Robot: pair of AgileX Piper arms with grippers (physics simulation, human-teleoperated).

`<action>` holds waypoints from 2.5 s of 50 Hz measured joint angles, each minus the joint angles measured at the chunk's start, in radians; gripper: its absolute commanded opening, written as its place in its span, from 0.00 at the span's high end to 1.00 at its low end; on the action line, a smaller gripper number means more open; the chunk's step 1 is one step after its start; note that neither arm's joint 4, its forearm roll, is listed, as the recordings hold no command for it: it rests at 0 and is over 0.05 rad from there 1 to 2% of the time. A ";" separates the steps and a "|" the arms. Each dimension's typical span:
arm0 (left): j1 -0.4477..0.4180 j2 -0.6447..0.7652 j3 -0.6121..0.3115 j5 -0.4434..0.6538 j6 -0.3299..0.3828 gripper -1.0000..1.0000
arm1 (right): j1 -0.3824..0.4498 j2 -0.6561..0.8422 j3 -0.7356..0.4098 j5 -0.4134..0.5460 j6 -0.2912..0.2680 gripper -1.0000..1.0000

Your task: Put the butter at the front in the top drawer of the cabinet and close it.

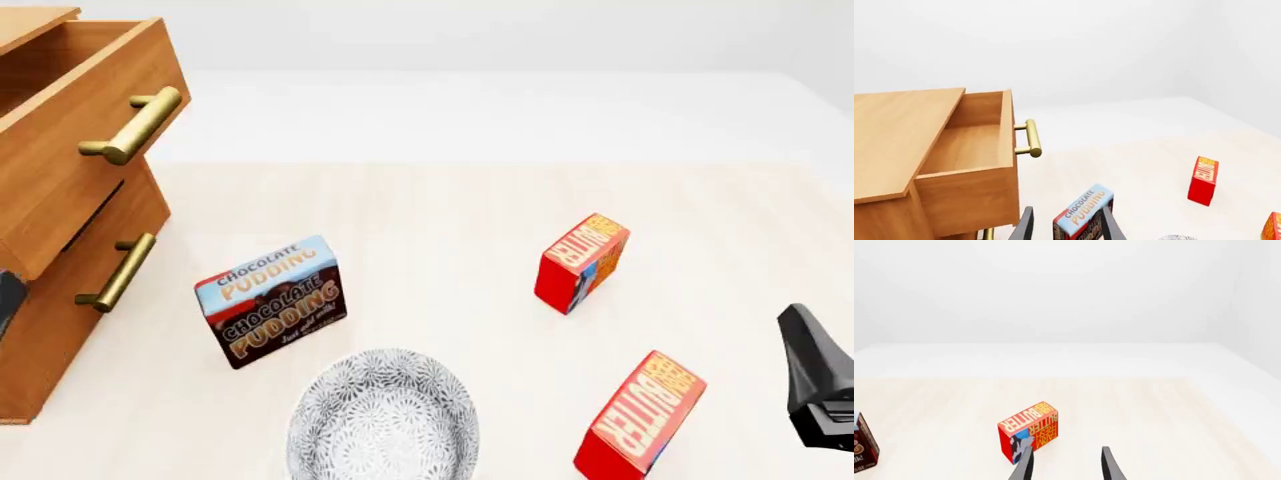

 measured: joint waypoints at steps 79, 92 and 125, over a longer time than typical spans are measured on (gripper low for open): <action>0.129 0.830 -0.911 0.617 -0.172 0.00 | 0.000 0.001 0.000 -0.001 0.000 0.00; 0.173 0.901 -0.961 0.699 -0.159 0.00 | 0.000 0.001 0.000 -0.001 0.000 0.00; 0.263 0.998 -0.958 0.731 -0.104 0.00 | 0.000 0.001 0.000 -0.001 0.000 0.00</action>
